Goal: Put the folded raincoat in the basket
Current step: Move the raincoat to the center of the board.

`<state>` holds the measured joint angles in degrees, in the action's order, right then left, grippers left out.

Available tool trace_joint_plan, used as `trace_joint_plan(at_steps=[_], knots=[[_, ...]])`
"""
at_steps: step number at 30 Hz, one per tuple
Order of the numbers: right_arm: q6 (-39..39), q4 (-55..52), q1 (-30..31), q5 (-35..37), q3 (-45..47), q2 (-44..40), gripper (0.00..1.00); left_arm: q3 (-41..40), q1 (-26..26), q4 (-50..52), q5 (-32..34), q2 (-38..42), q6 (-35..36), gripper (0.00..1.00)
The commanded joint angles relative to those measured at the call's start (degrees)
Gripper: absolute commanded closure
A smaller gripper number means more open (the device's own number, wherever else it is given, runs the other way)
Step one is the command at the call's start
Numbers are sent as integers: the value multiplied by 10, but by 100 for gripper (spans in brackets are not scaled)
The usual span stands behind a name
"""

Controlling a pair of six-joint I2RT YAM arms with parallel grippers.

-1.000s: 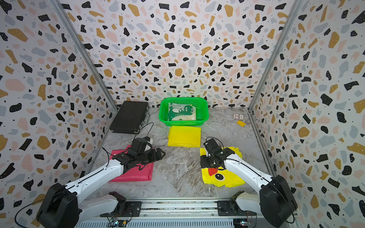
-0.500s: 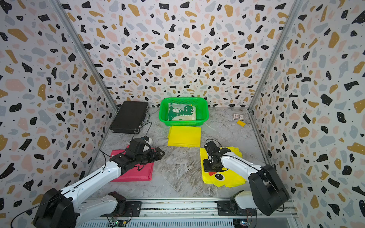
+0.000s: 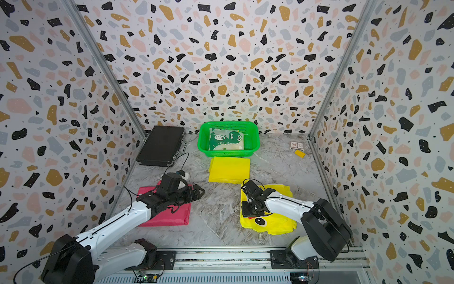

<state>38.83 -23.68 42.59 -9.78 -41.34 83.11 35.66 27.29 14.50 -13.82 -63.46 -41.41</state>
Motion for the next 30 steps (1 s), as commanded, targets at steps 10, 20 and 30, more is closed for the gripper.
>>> trace_joint_plan(at_steps=[10,20,30], knots=[[-40,-121,-9,107,-52,-134,65,-22,2,-26,-10,-6,-6,7],[-77,-97,-73,35,-34,-31,82,-35,2,-28,-14,8,-9,8],[-24,-10,-34,17,5,-3,83,-32,2,-18,-15,7,3,7]])
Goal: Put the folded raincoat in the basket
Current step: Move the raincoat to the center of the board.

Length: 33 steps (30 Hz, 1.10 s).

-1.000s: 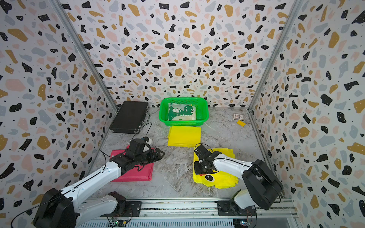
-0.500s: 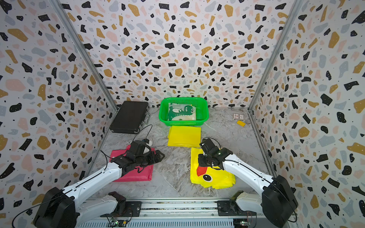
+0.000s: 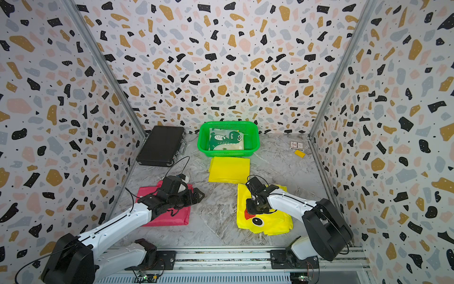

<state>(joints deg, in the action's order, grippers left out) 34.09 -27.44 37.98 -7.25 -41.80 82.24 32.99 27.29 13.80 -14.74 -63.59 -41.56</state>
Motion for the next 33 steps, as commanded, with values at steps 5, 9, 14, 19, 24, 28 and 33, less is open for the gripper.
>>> trace_joint_plan(at_steps=[5,9,14,19,24,28,33], knots=[[48,58,35,-10,22,23,83,-10,1,-22,-20,2,3,7],[58,71,50,-12,20,28,83,-19,2,-26,-27,4,3,7],[69,83,72,-13,7,34,83,-31,1,-49,-33,5,-3,7],[76,89,102,-14,-13,48,82,-34,1,-63,-45,-7,-3,8],[45,-2,109,17,-59,0,71,-34,4,-85,-66,-28,-8,8],[5,-128,96,112,-97,-112,48,-28,20,-107,-79,-48,-11,9],[-26,-259,-27,150,-81,-213,38,20,57,-108,-95,-110,0,9]])
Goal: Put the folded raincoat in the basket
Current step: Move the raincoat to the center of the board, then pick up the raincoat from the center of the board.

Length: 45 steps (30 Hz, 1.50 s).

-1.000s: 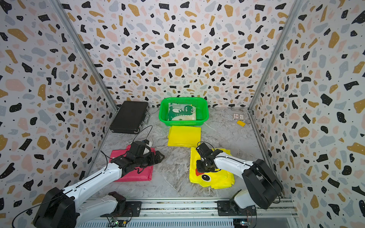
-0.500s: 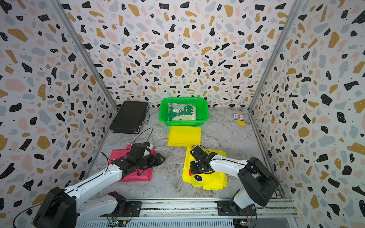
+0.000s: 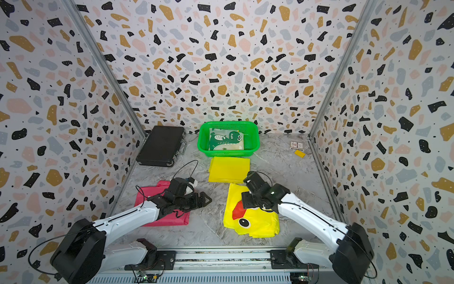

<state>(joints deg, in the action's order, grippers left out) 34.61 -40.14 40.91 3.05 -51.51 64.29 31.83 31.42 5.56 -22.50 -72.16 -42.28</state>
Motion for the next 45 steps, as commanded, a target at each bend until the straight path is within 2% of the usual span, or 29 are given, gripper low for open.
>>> trace_joint_plan(at_steps=[1,3,5,9,14,25,39,42,45], knots=[[-37,-135,-88,33,33,-50,37,39,21,-27,-18,-37,8,9],[-37,-135,-147,8,63,-79,34,54,31,-32,-17,-64,7,9],[-20,-132,-176,-3,80,-87,31,67,43,-41,-17,-90,6,10],[-1,-119,-199,-6,104,-54,29,87,64,-57,-14,-139,3,11],[8,-50,-215,-34,156,-46,27,95,79,-78,-11,-177,-2,12],[29,54,-218,-92,230,-54,26,110,97,-86,-13,-229,1,14],[53,105,-218,-126,287,-62,29,121,117,-60,17,-261,15,22],[53,106,-218,-130,291,-63,31,129,126,-60,18,-271,15,25],[56,115,-218,-141,297,-63,36,131,134,-70,19,-280,10,36]])
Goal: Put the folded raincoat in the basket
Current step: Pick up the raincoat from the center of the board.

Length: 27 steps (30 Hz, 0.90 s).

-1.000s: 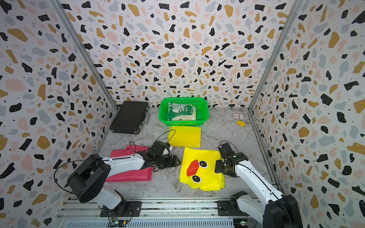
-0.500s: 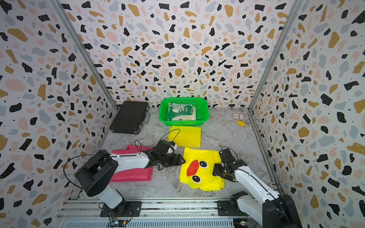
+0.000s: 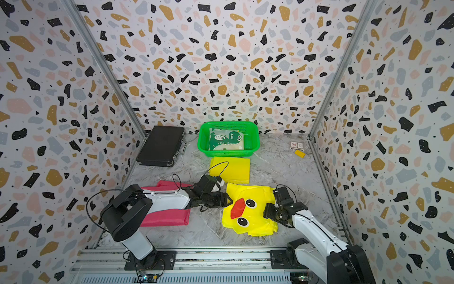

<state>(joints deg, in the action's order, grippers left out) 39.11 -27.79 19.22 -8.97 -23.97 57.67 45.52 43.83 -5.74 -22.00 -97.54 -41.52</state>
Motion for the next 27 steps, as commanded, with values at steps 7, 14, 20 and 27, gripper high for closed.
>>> trace_joint_plan(at_steps=[7,14,20,27], knots=[[16,-7,-2,-35,28,-15,59,-12,18,33,20,-17,-5,66],[16,-34,-1,-45,25,-72,97,-4,28,54,34,20,-3,95],[13,-60,0,-55,12,-110,100,5,44,64,49,51,-12,100],[4,-97,0,-70,-21,-154,100,29,61,138,90,123,-9,100]])
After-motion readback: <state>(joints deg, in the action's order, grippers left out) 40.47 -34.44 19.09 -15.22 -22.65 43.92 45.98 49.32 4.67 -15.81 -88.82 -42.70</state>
